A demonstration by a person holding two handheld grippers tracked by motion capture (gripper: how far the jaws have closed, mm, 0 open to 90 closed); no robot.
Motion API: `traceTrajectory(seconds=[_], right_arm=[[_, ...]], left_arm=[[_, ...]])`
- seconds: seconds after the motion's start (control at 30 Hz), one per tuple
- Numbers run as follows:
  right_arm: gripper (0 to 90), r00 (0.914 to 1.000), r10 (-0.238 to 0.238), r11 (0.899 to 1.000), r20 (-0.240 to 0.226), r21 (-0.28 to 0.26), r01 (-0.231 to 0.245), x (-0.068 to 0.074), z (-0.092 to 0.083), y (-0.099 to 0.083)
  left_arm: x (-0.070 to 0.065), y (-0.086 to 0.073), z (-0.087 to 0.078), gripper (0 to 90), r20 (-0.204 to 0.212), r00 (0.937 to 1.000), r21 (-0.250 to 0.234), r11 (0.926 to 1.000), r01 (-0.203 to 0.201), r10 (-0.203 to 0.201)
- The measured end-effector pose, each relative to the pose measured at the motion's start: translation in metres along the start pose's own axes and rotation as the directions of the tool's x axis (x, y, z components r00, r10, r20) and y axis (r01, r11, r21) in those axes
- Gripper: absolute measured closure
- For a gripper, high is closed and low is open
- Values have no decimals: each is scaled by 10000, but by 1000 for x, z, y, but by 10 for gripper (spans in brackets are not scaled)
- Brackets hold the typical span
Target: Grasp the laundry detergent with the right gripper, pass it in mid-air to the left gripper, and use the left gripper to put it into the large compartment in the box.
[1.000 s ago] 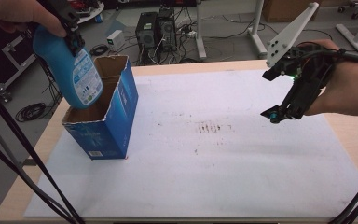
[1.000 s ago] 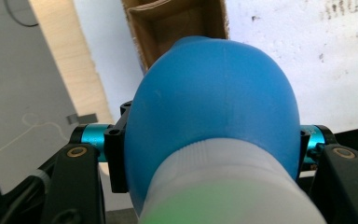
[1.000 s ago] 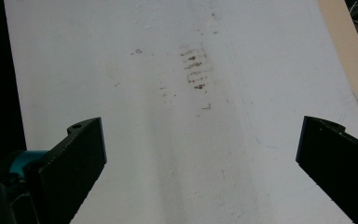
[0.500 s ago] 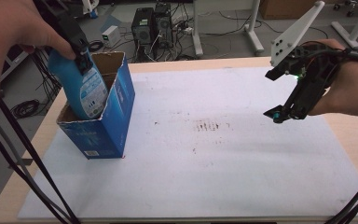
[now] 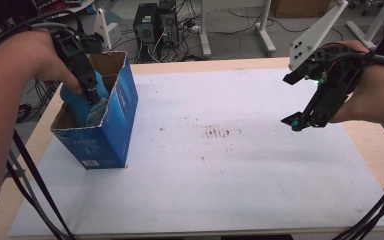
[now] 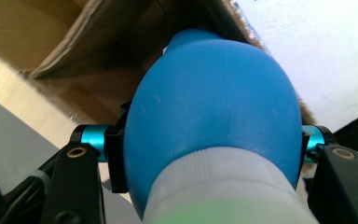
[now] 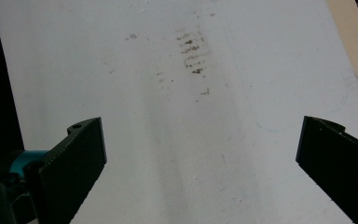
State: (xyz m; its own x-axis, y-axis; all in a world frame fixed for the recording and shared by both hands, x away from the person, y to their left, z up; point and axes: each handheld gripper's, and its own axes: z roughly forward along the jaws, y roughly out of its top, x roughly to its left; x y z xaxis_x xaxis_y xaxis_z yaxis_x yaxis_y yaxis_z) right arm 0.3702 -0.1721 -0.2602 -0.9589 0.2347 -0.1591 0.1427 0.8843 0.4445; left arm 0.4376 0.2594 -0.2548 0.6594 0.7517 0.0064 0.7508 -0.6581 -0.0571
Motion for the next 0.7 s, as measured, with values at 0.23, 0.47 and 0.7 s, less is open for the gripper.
traceTrajectory(seconds=[0.23,0.47,0.7], right_arm=[[6,10000,85,10000,42,30,-85,1,2,-3],[6,10000,85,10000,14,29,-85,1,5,-3],[6,10000,97,9999,-17,39,-97,1,9,-4]], left_arm=[[2,-2,22,383,-12,9981,-226,9979,-611,610],[2,-3,37,381,79,9956,-145,9956,-930,931],[2,-3,43,380,202,9936,-82,9938,-1110,1112]])
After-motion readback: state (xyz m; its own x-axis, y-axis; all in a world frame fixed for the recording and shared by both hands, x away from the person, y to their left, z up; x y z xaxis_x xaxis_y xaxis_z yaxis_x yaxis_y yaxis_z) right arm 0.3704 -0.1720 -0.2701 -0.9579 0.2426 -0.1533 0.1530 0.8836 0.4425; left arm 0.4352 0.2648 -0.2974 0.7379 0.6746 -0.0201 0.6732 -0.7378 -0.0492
